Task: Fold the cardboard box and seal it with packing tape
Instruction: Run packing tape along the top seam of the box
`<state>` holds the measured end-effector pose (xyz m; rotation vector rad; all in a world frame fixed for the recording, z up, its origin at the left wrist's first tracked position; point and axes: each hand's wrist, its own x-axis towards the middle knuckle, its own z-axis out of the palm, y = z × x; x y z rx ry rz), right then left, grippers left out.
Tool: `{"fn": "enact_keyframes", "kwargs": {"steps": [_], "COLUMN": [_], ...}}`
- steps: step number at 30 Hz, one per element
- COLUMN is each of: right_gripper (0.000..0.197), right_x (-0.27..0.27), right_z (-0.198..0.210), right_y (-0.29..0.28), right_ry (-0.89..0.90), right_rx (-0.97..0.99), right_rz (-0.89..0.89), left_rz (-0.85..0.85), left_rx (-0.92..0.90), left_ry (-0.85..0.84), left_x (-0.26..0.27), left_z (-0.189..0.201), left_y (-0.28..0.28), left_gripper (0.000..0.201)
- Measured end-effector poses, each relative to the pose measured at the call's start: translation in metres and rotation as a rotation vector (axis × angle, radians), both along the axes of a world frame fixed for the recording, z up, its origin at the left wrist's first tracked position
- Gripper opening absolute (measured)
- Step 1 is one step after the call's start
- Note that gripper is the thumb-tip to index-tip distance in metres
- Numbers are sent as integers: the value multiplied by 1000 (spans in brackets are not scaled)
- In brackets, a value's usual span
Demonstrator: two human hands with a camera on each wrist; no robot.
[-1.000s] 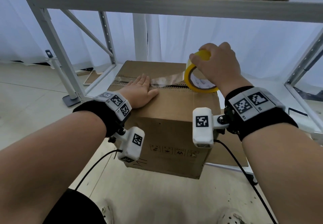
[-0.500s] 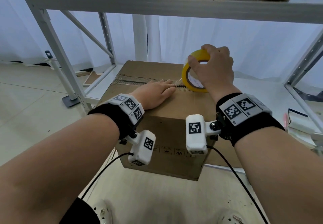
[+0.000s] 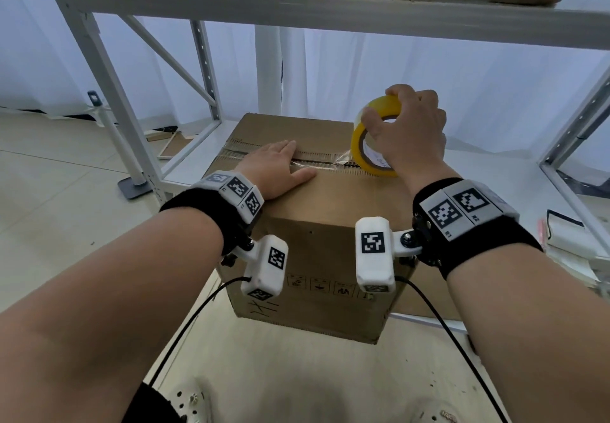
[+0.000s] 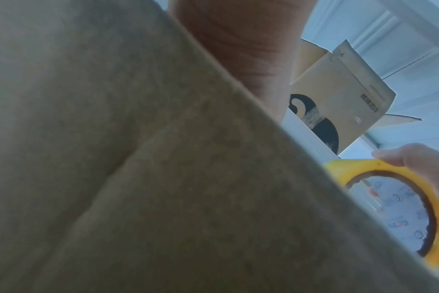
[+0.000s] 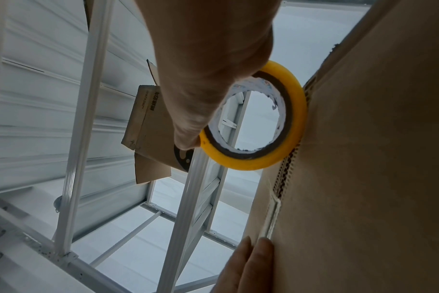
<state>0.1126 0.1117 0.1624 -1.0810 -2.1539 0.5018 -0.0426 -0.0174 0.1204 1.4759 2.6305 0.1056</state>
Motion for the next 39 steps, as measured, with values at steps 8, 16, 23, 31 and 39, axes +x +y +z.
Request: {"fn": "enact_keyframes", "kwargs": {"steps": [8, 16, 23, 31, 39], "right_gripper": [52, 51, 53, 52, 52], "right_x": [0, -2, -11, -9, 2], "right_z": [-2, -1, 2, 2, 3], "right_y": [0, 1, -8, -8, 6], "right_ry": [-11, -17, -90, -68, 10], "right_rx": [12, 10, 49, 40, -37], "right_rz": [-1, 25, -14, -11, 39], "left_rz": [2, -47, -130, 277, 171], "left_rx": [-25, -57, -35, -105, -141], "left_ry": [20, -66, -65, 52, 23], "left_x": [14, 28, -4, -25, -2], "left_z": [-5, -4, 0, -4, 0], "left_y": [0, 1, -17, -33, -20], "left_gripper": [74, 77, 59, 97, 99]}}
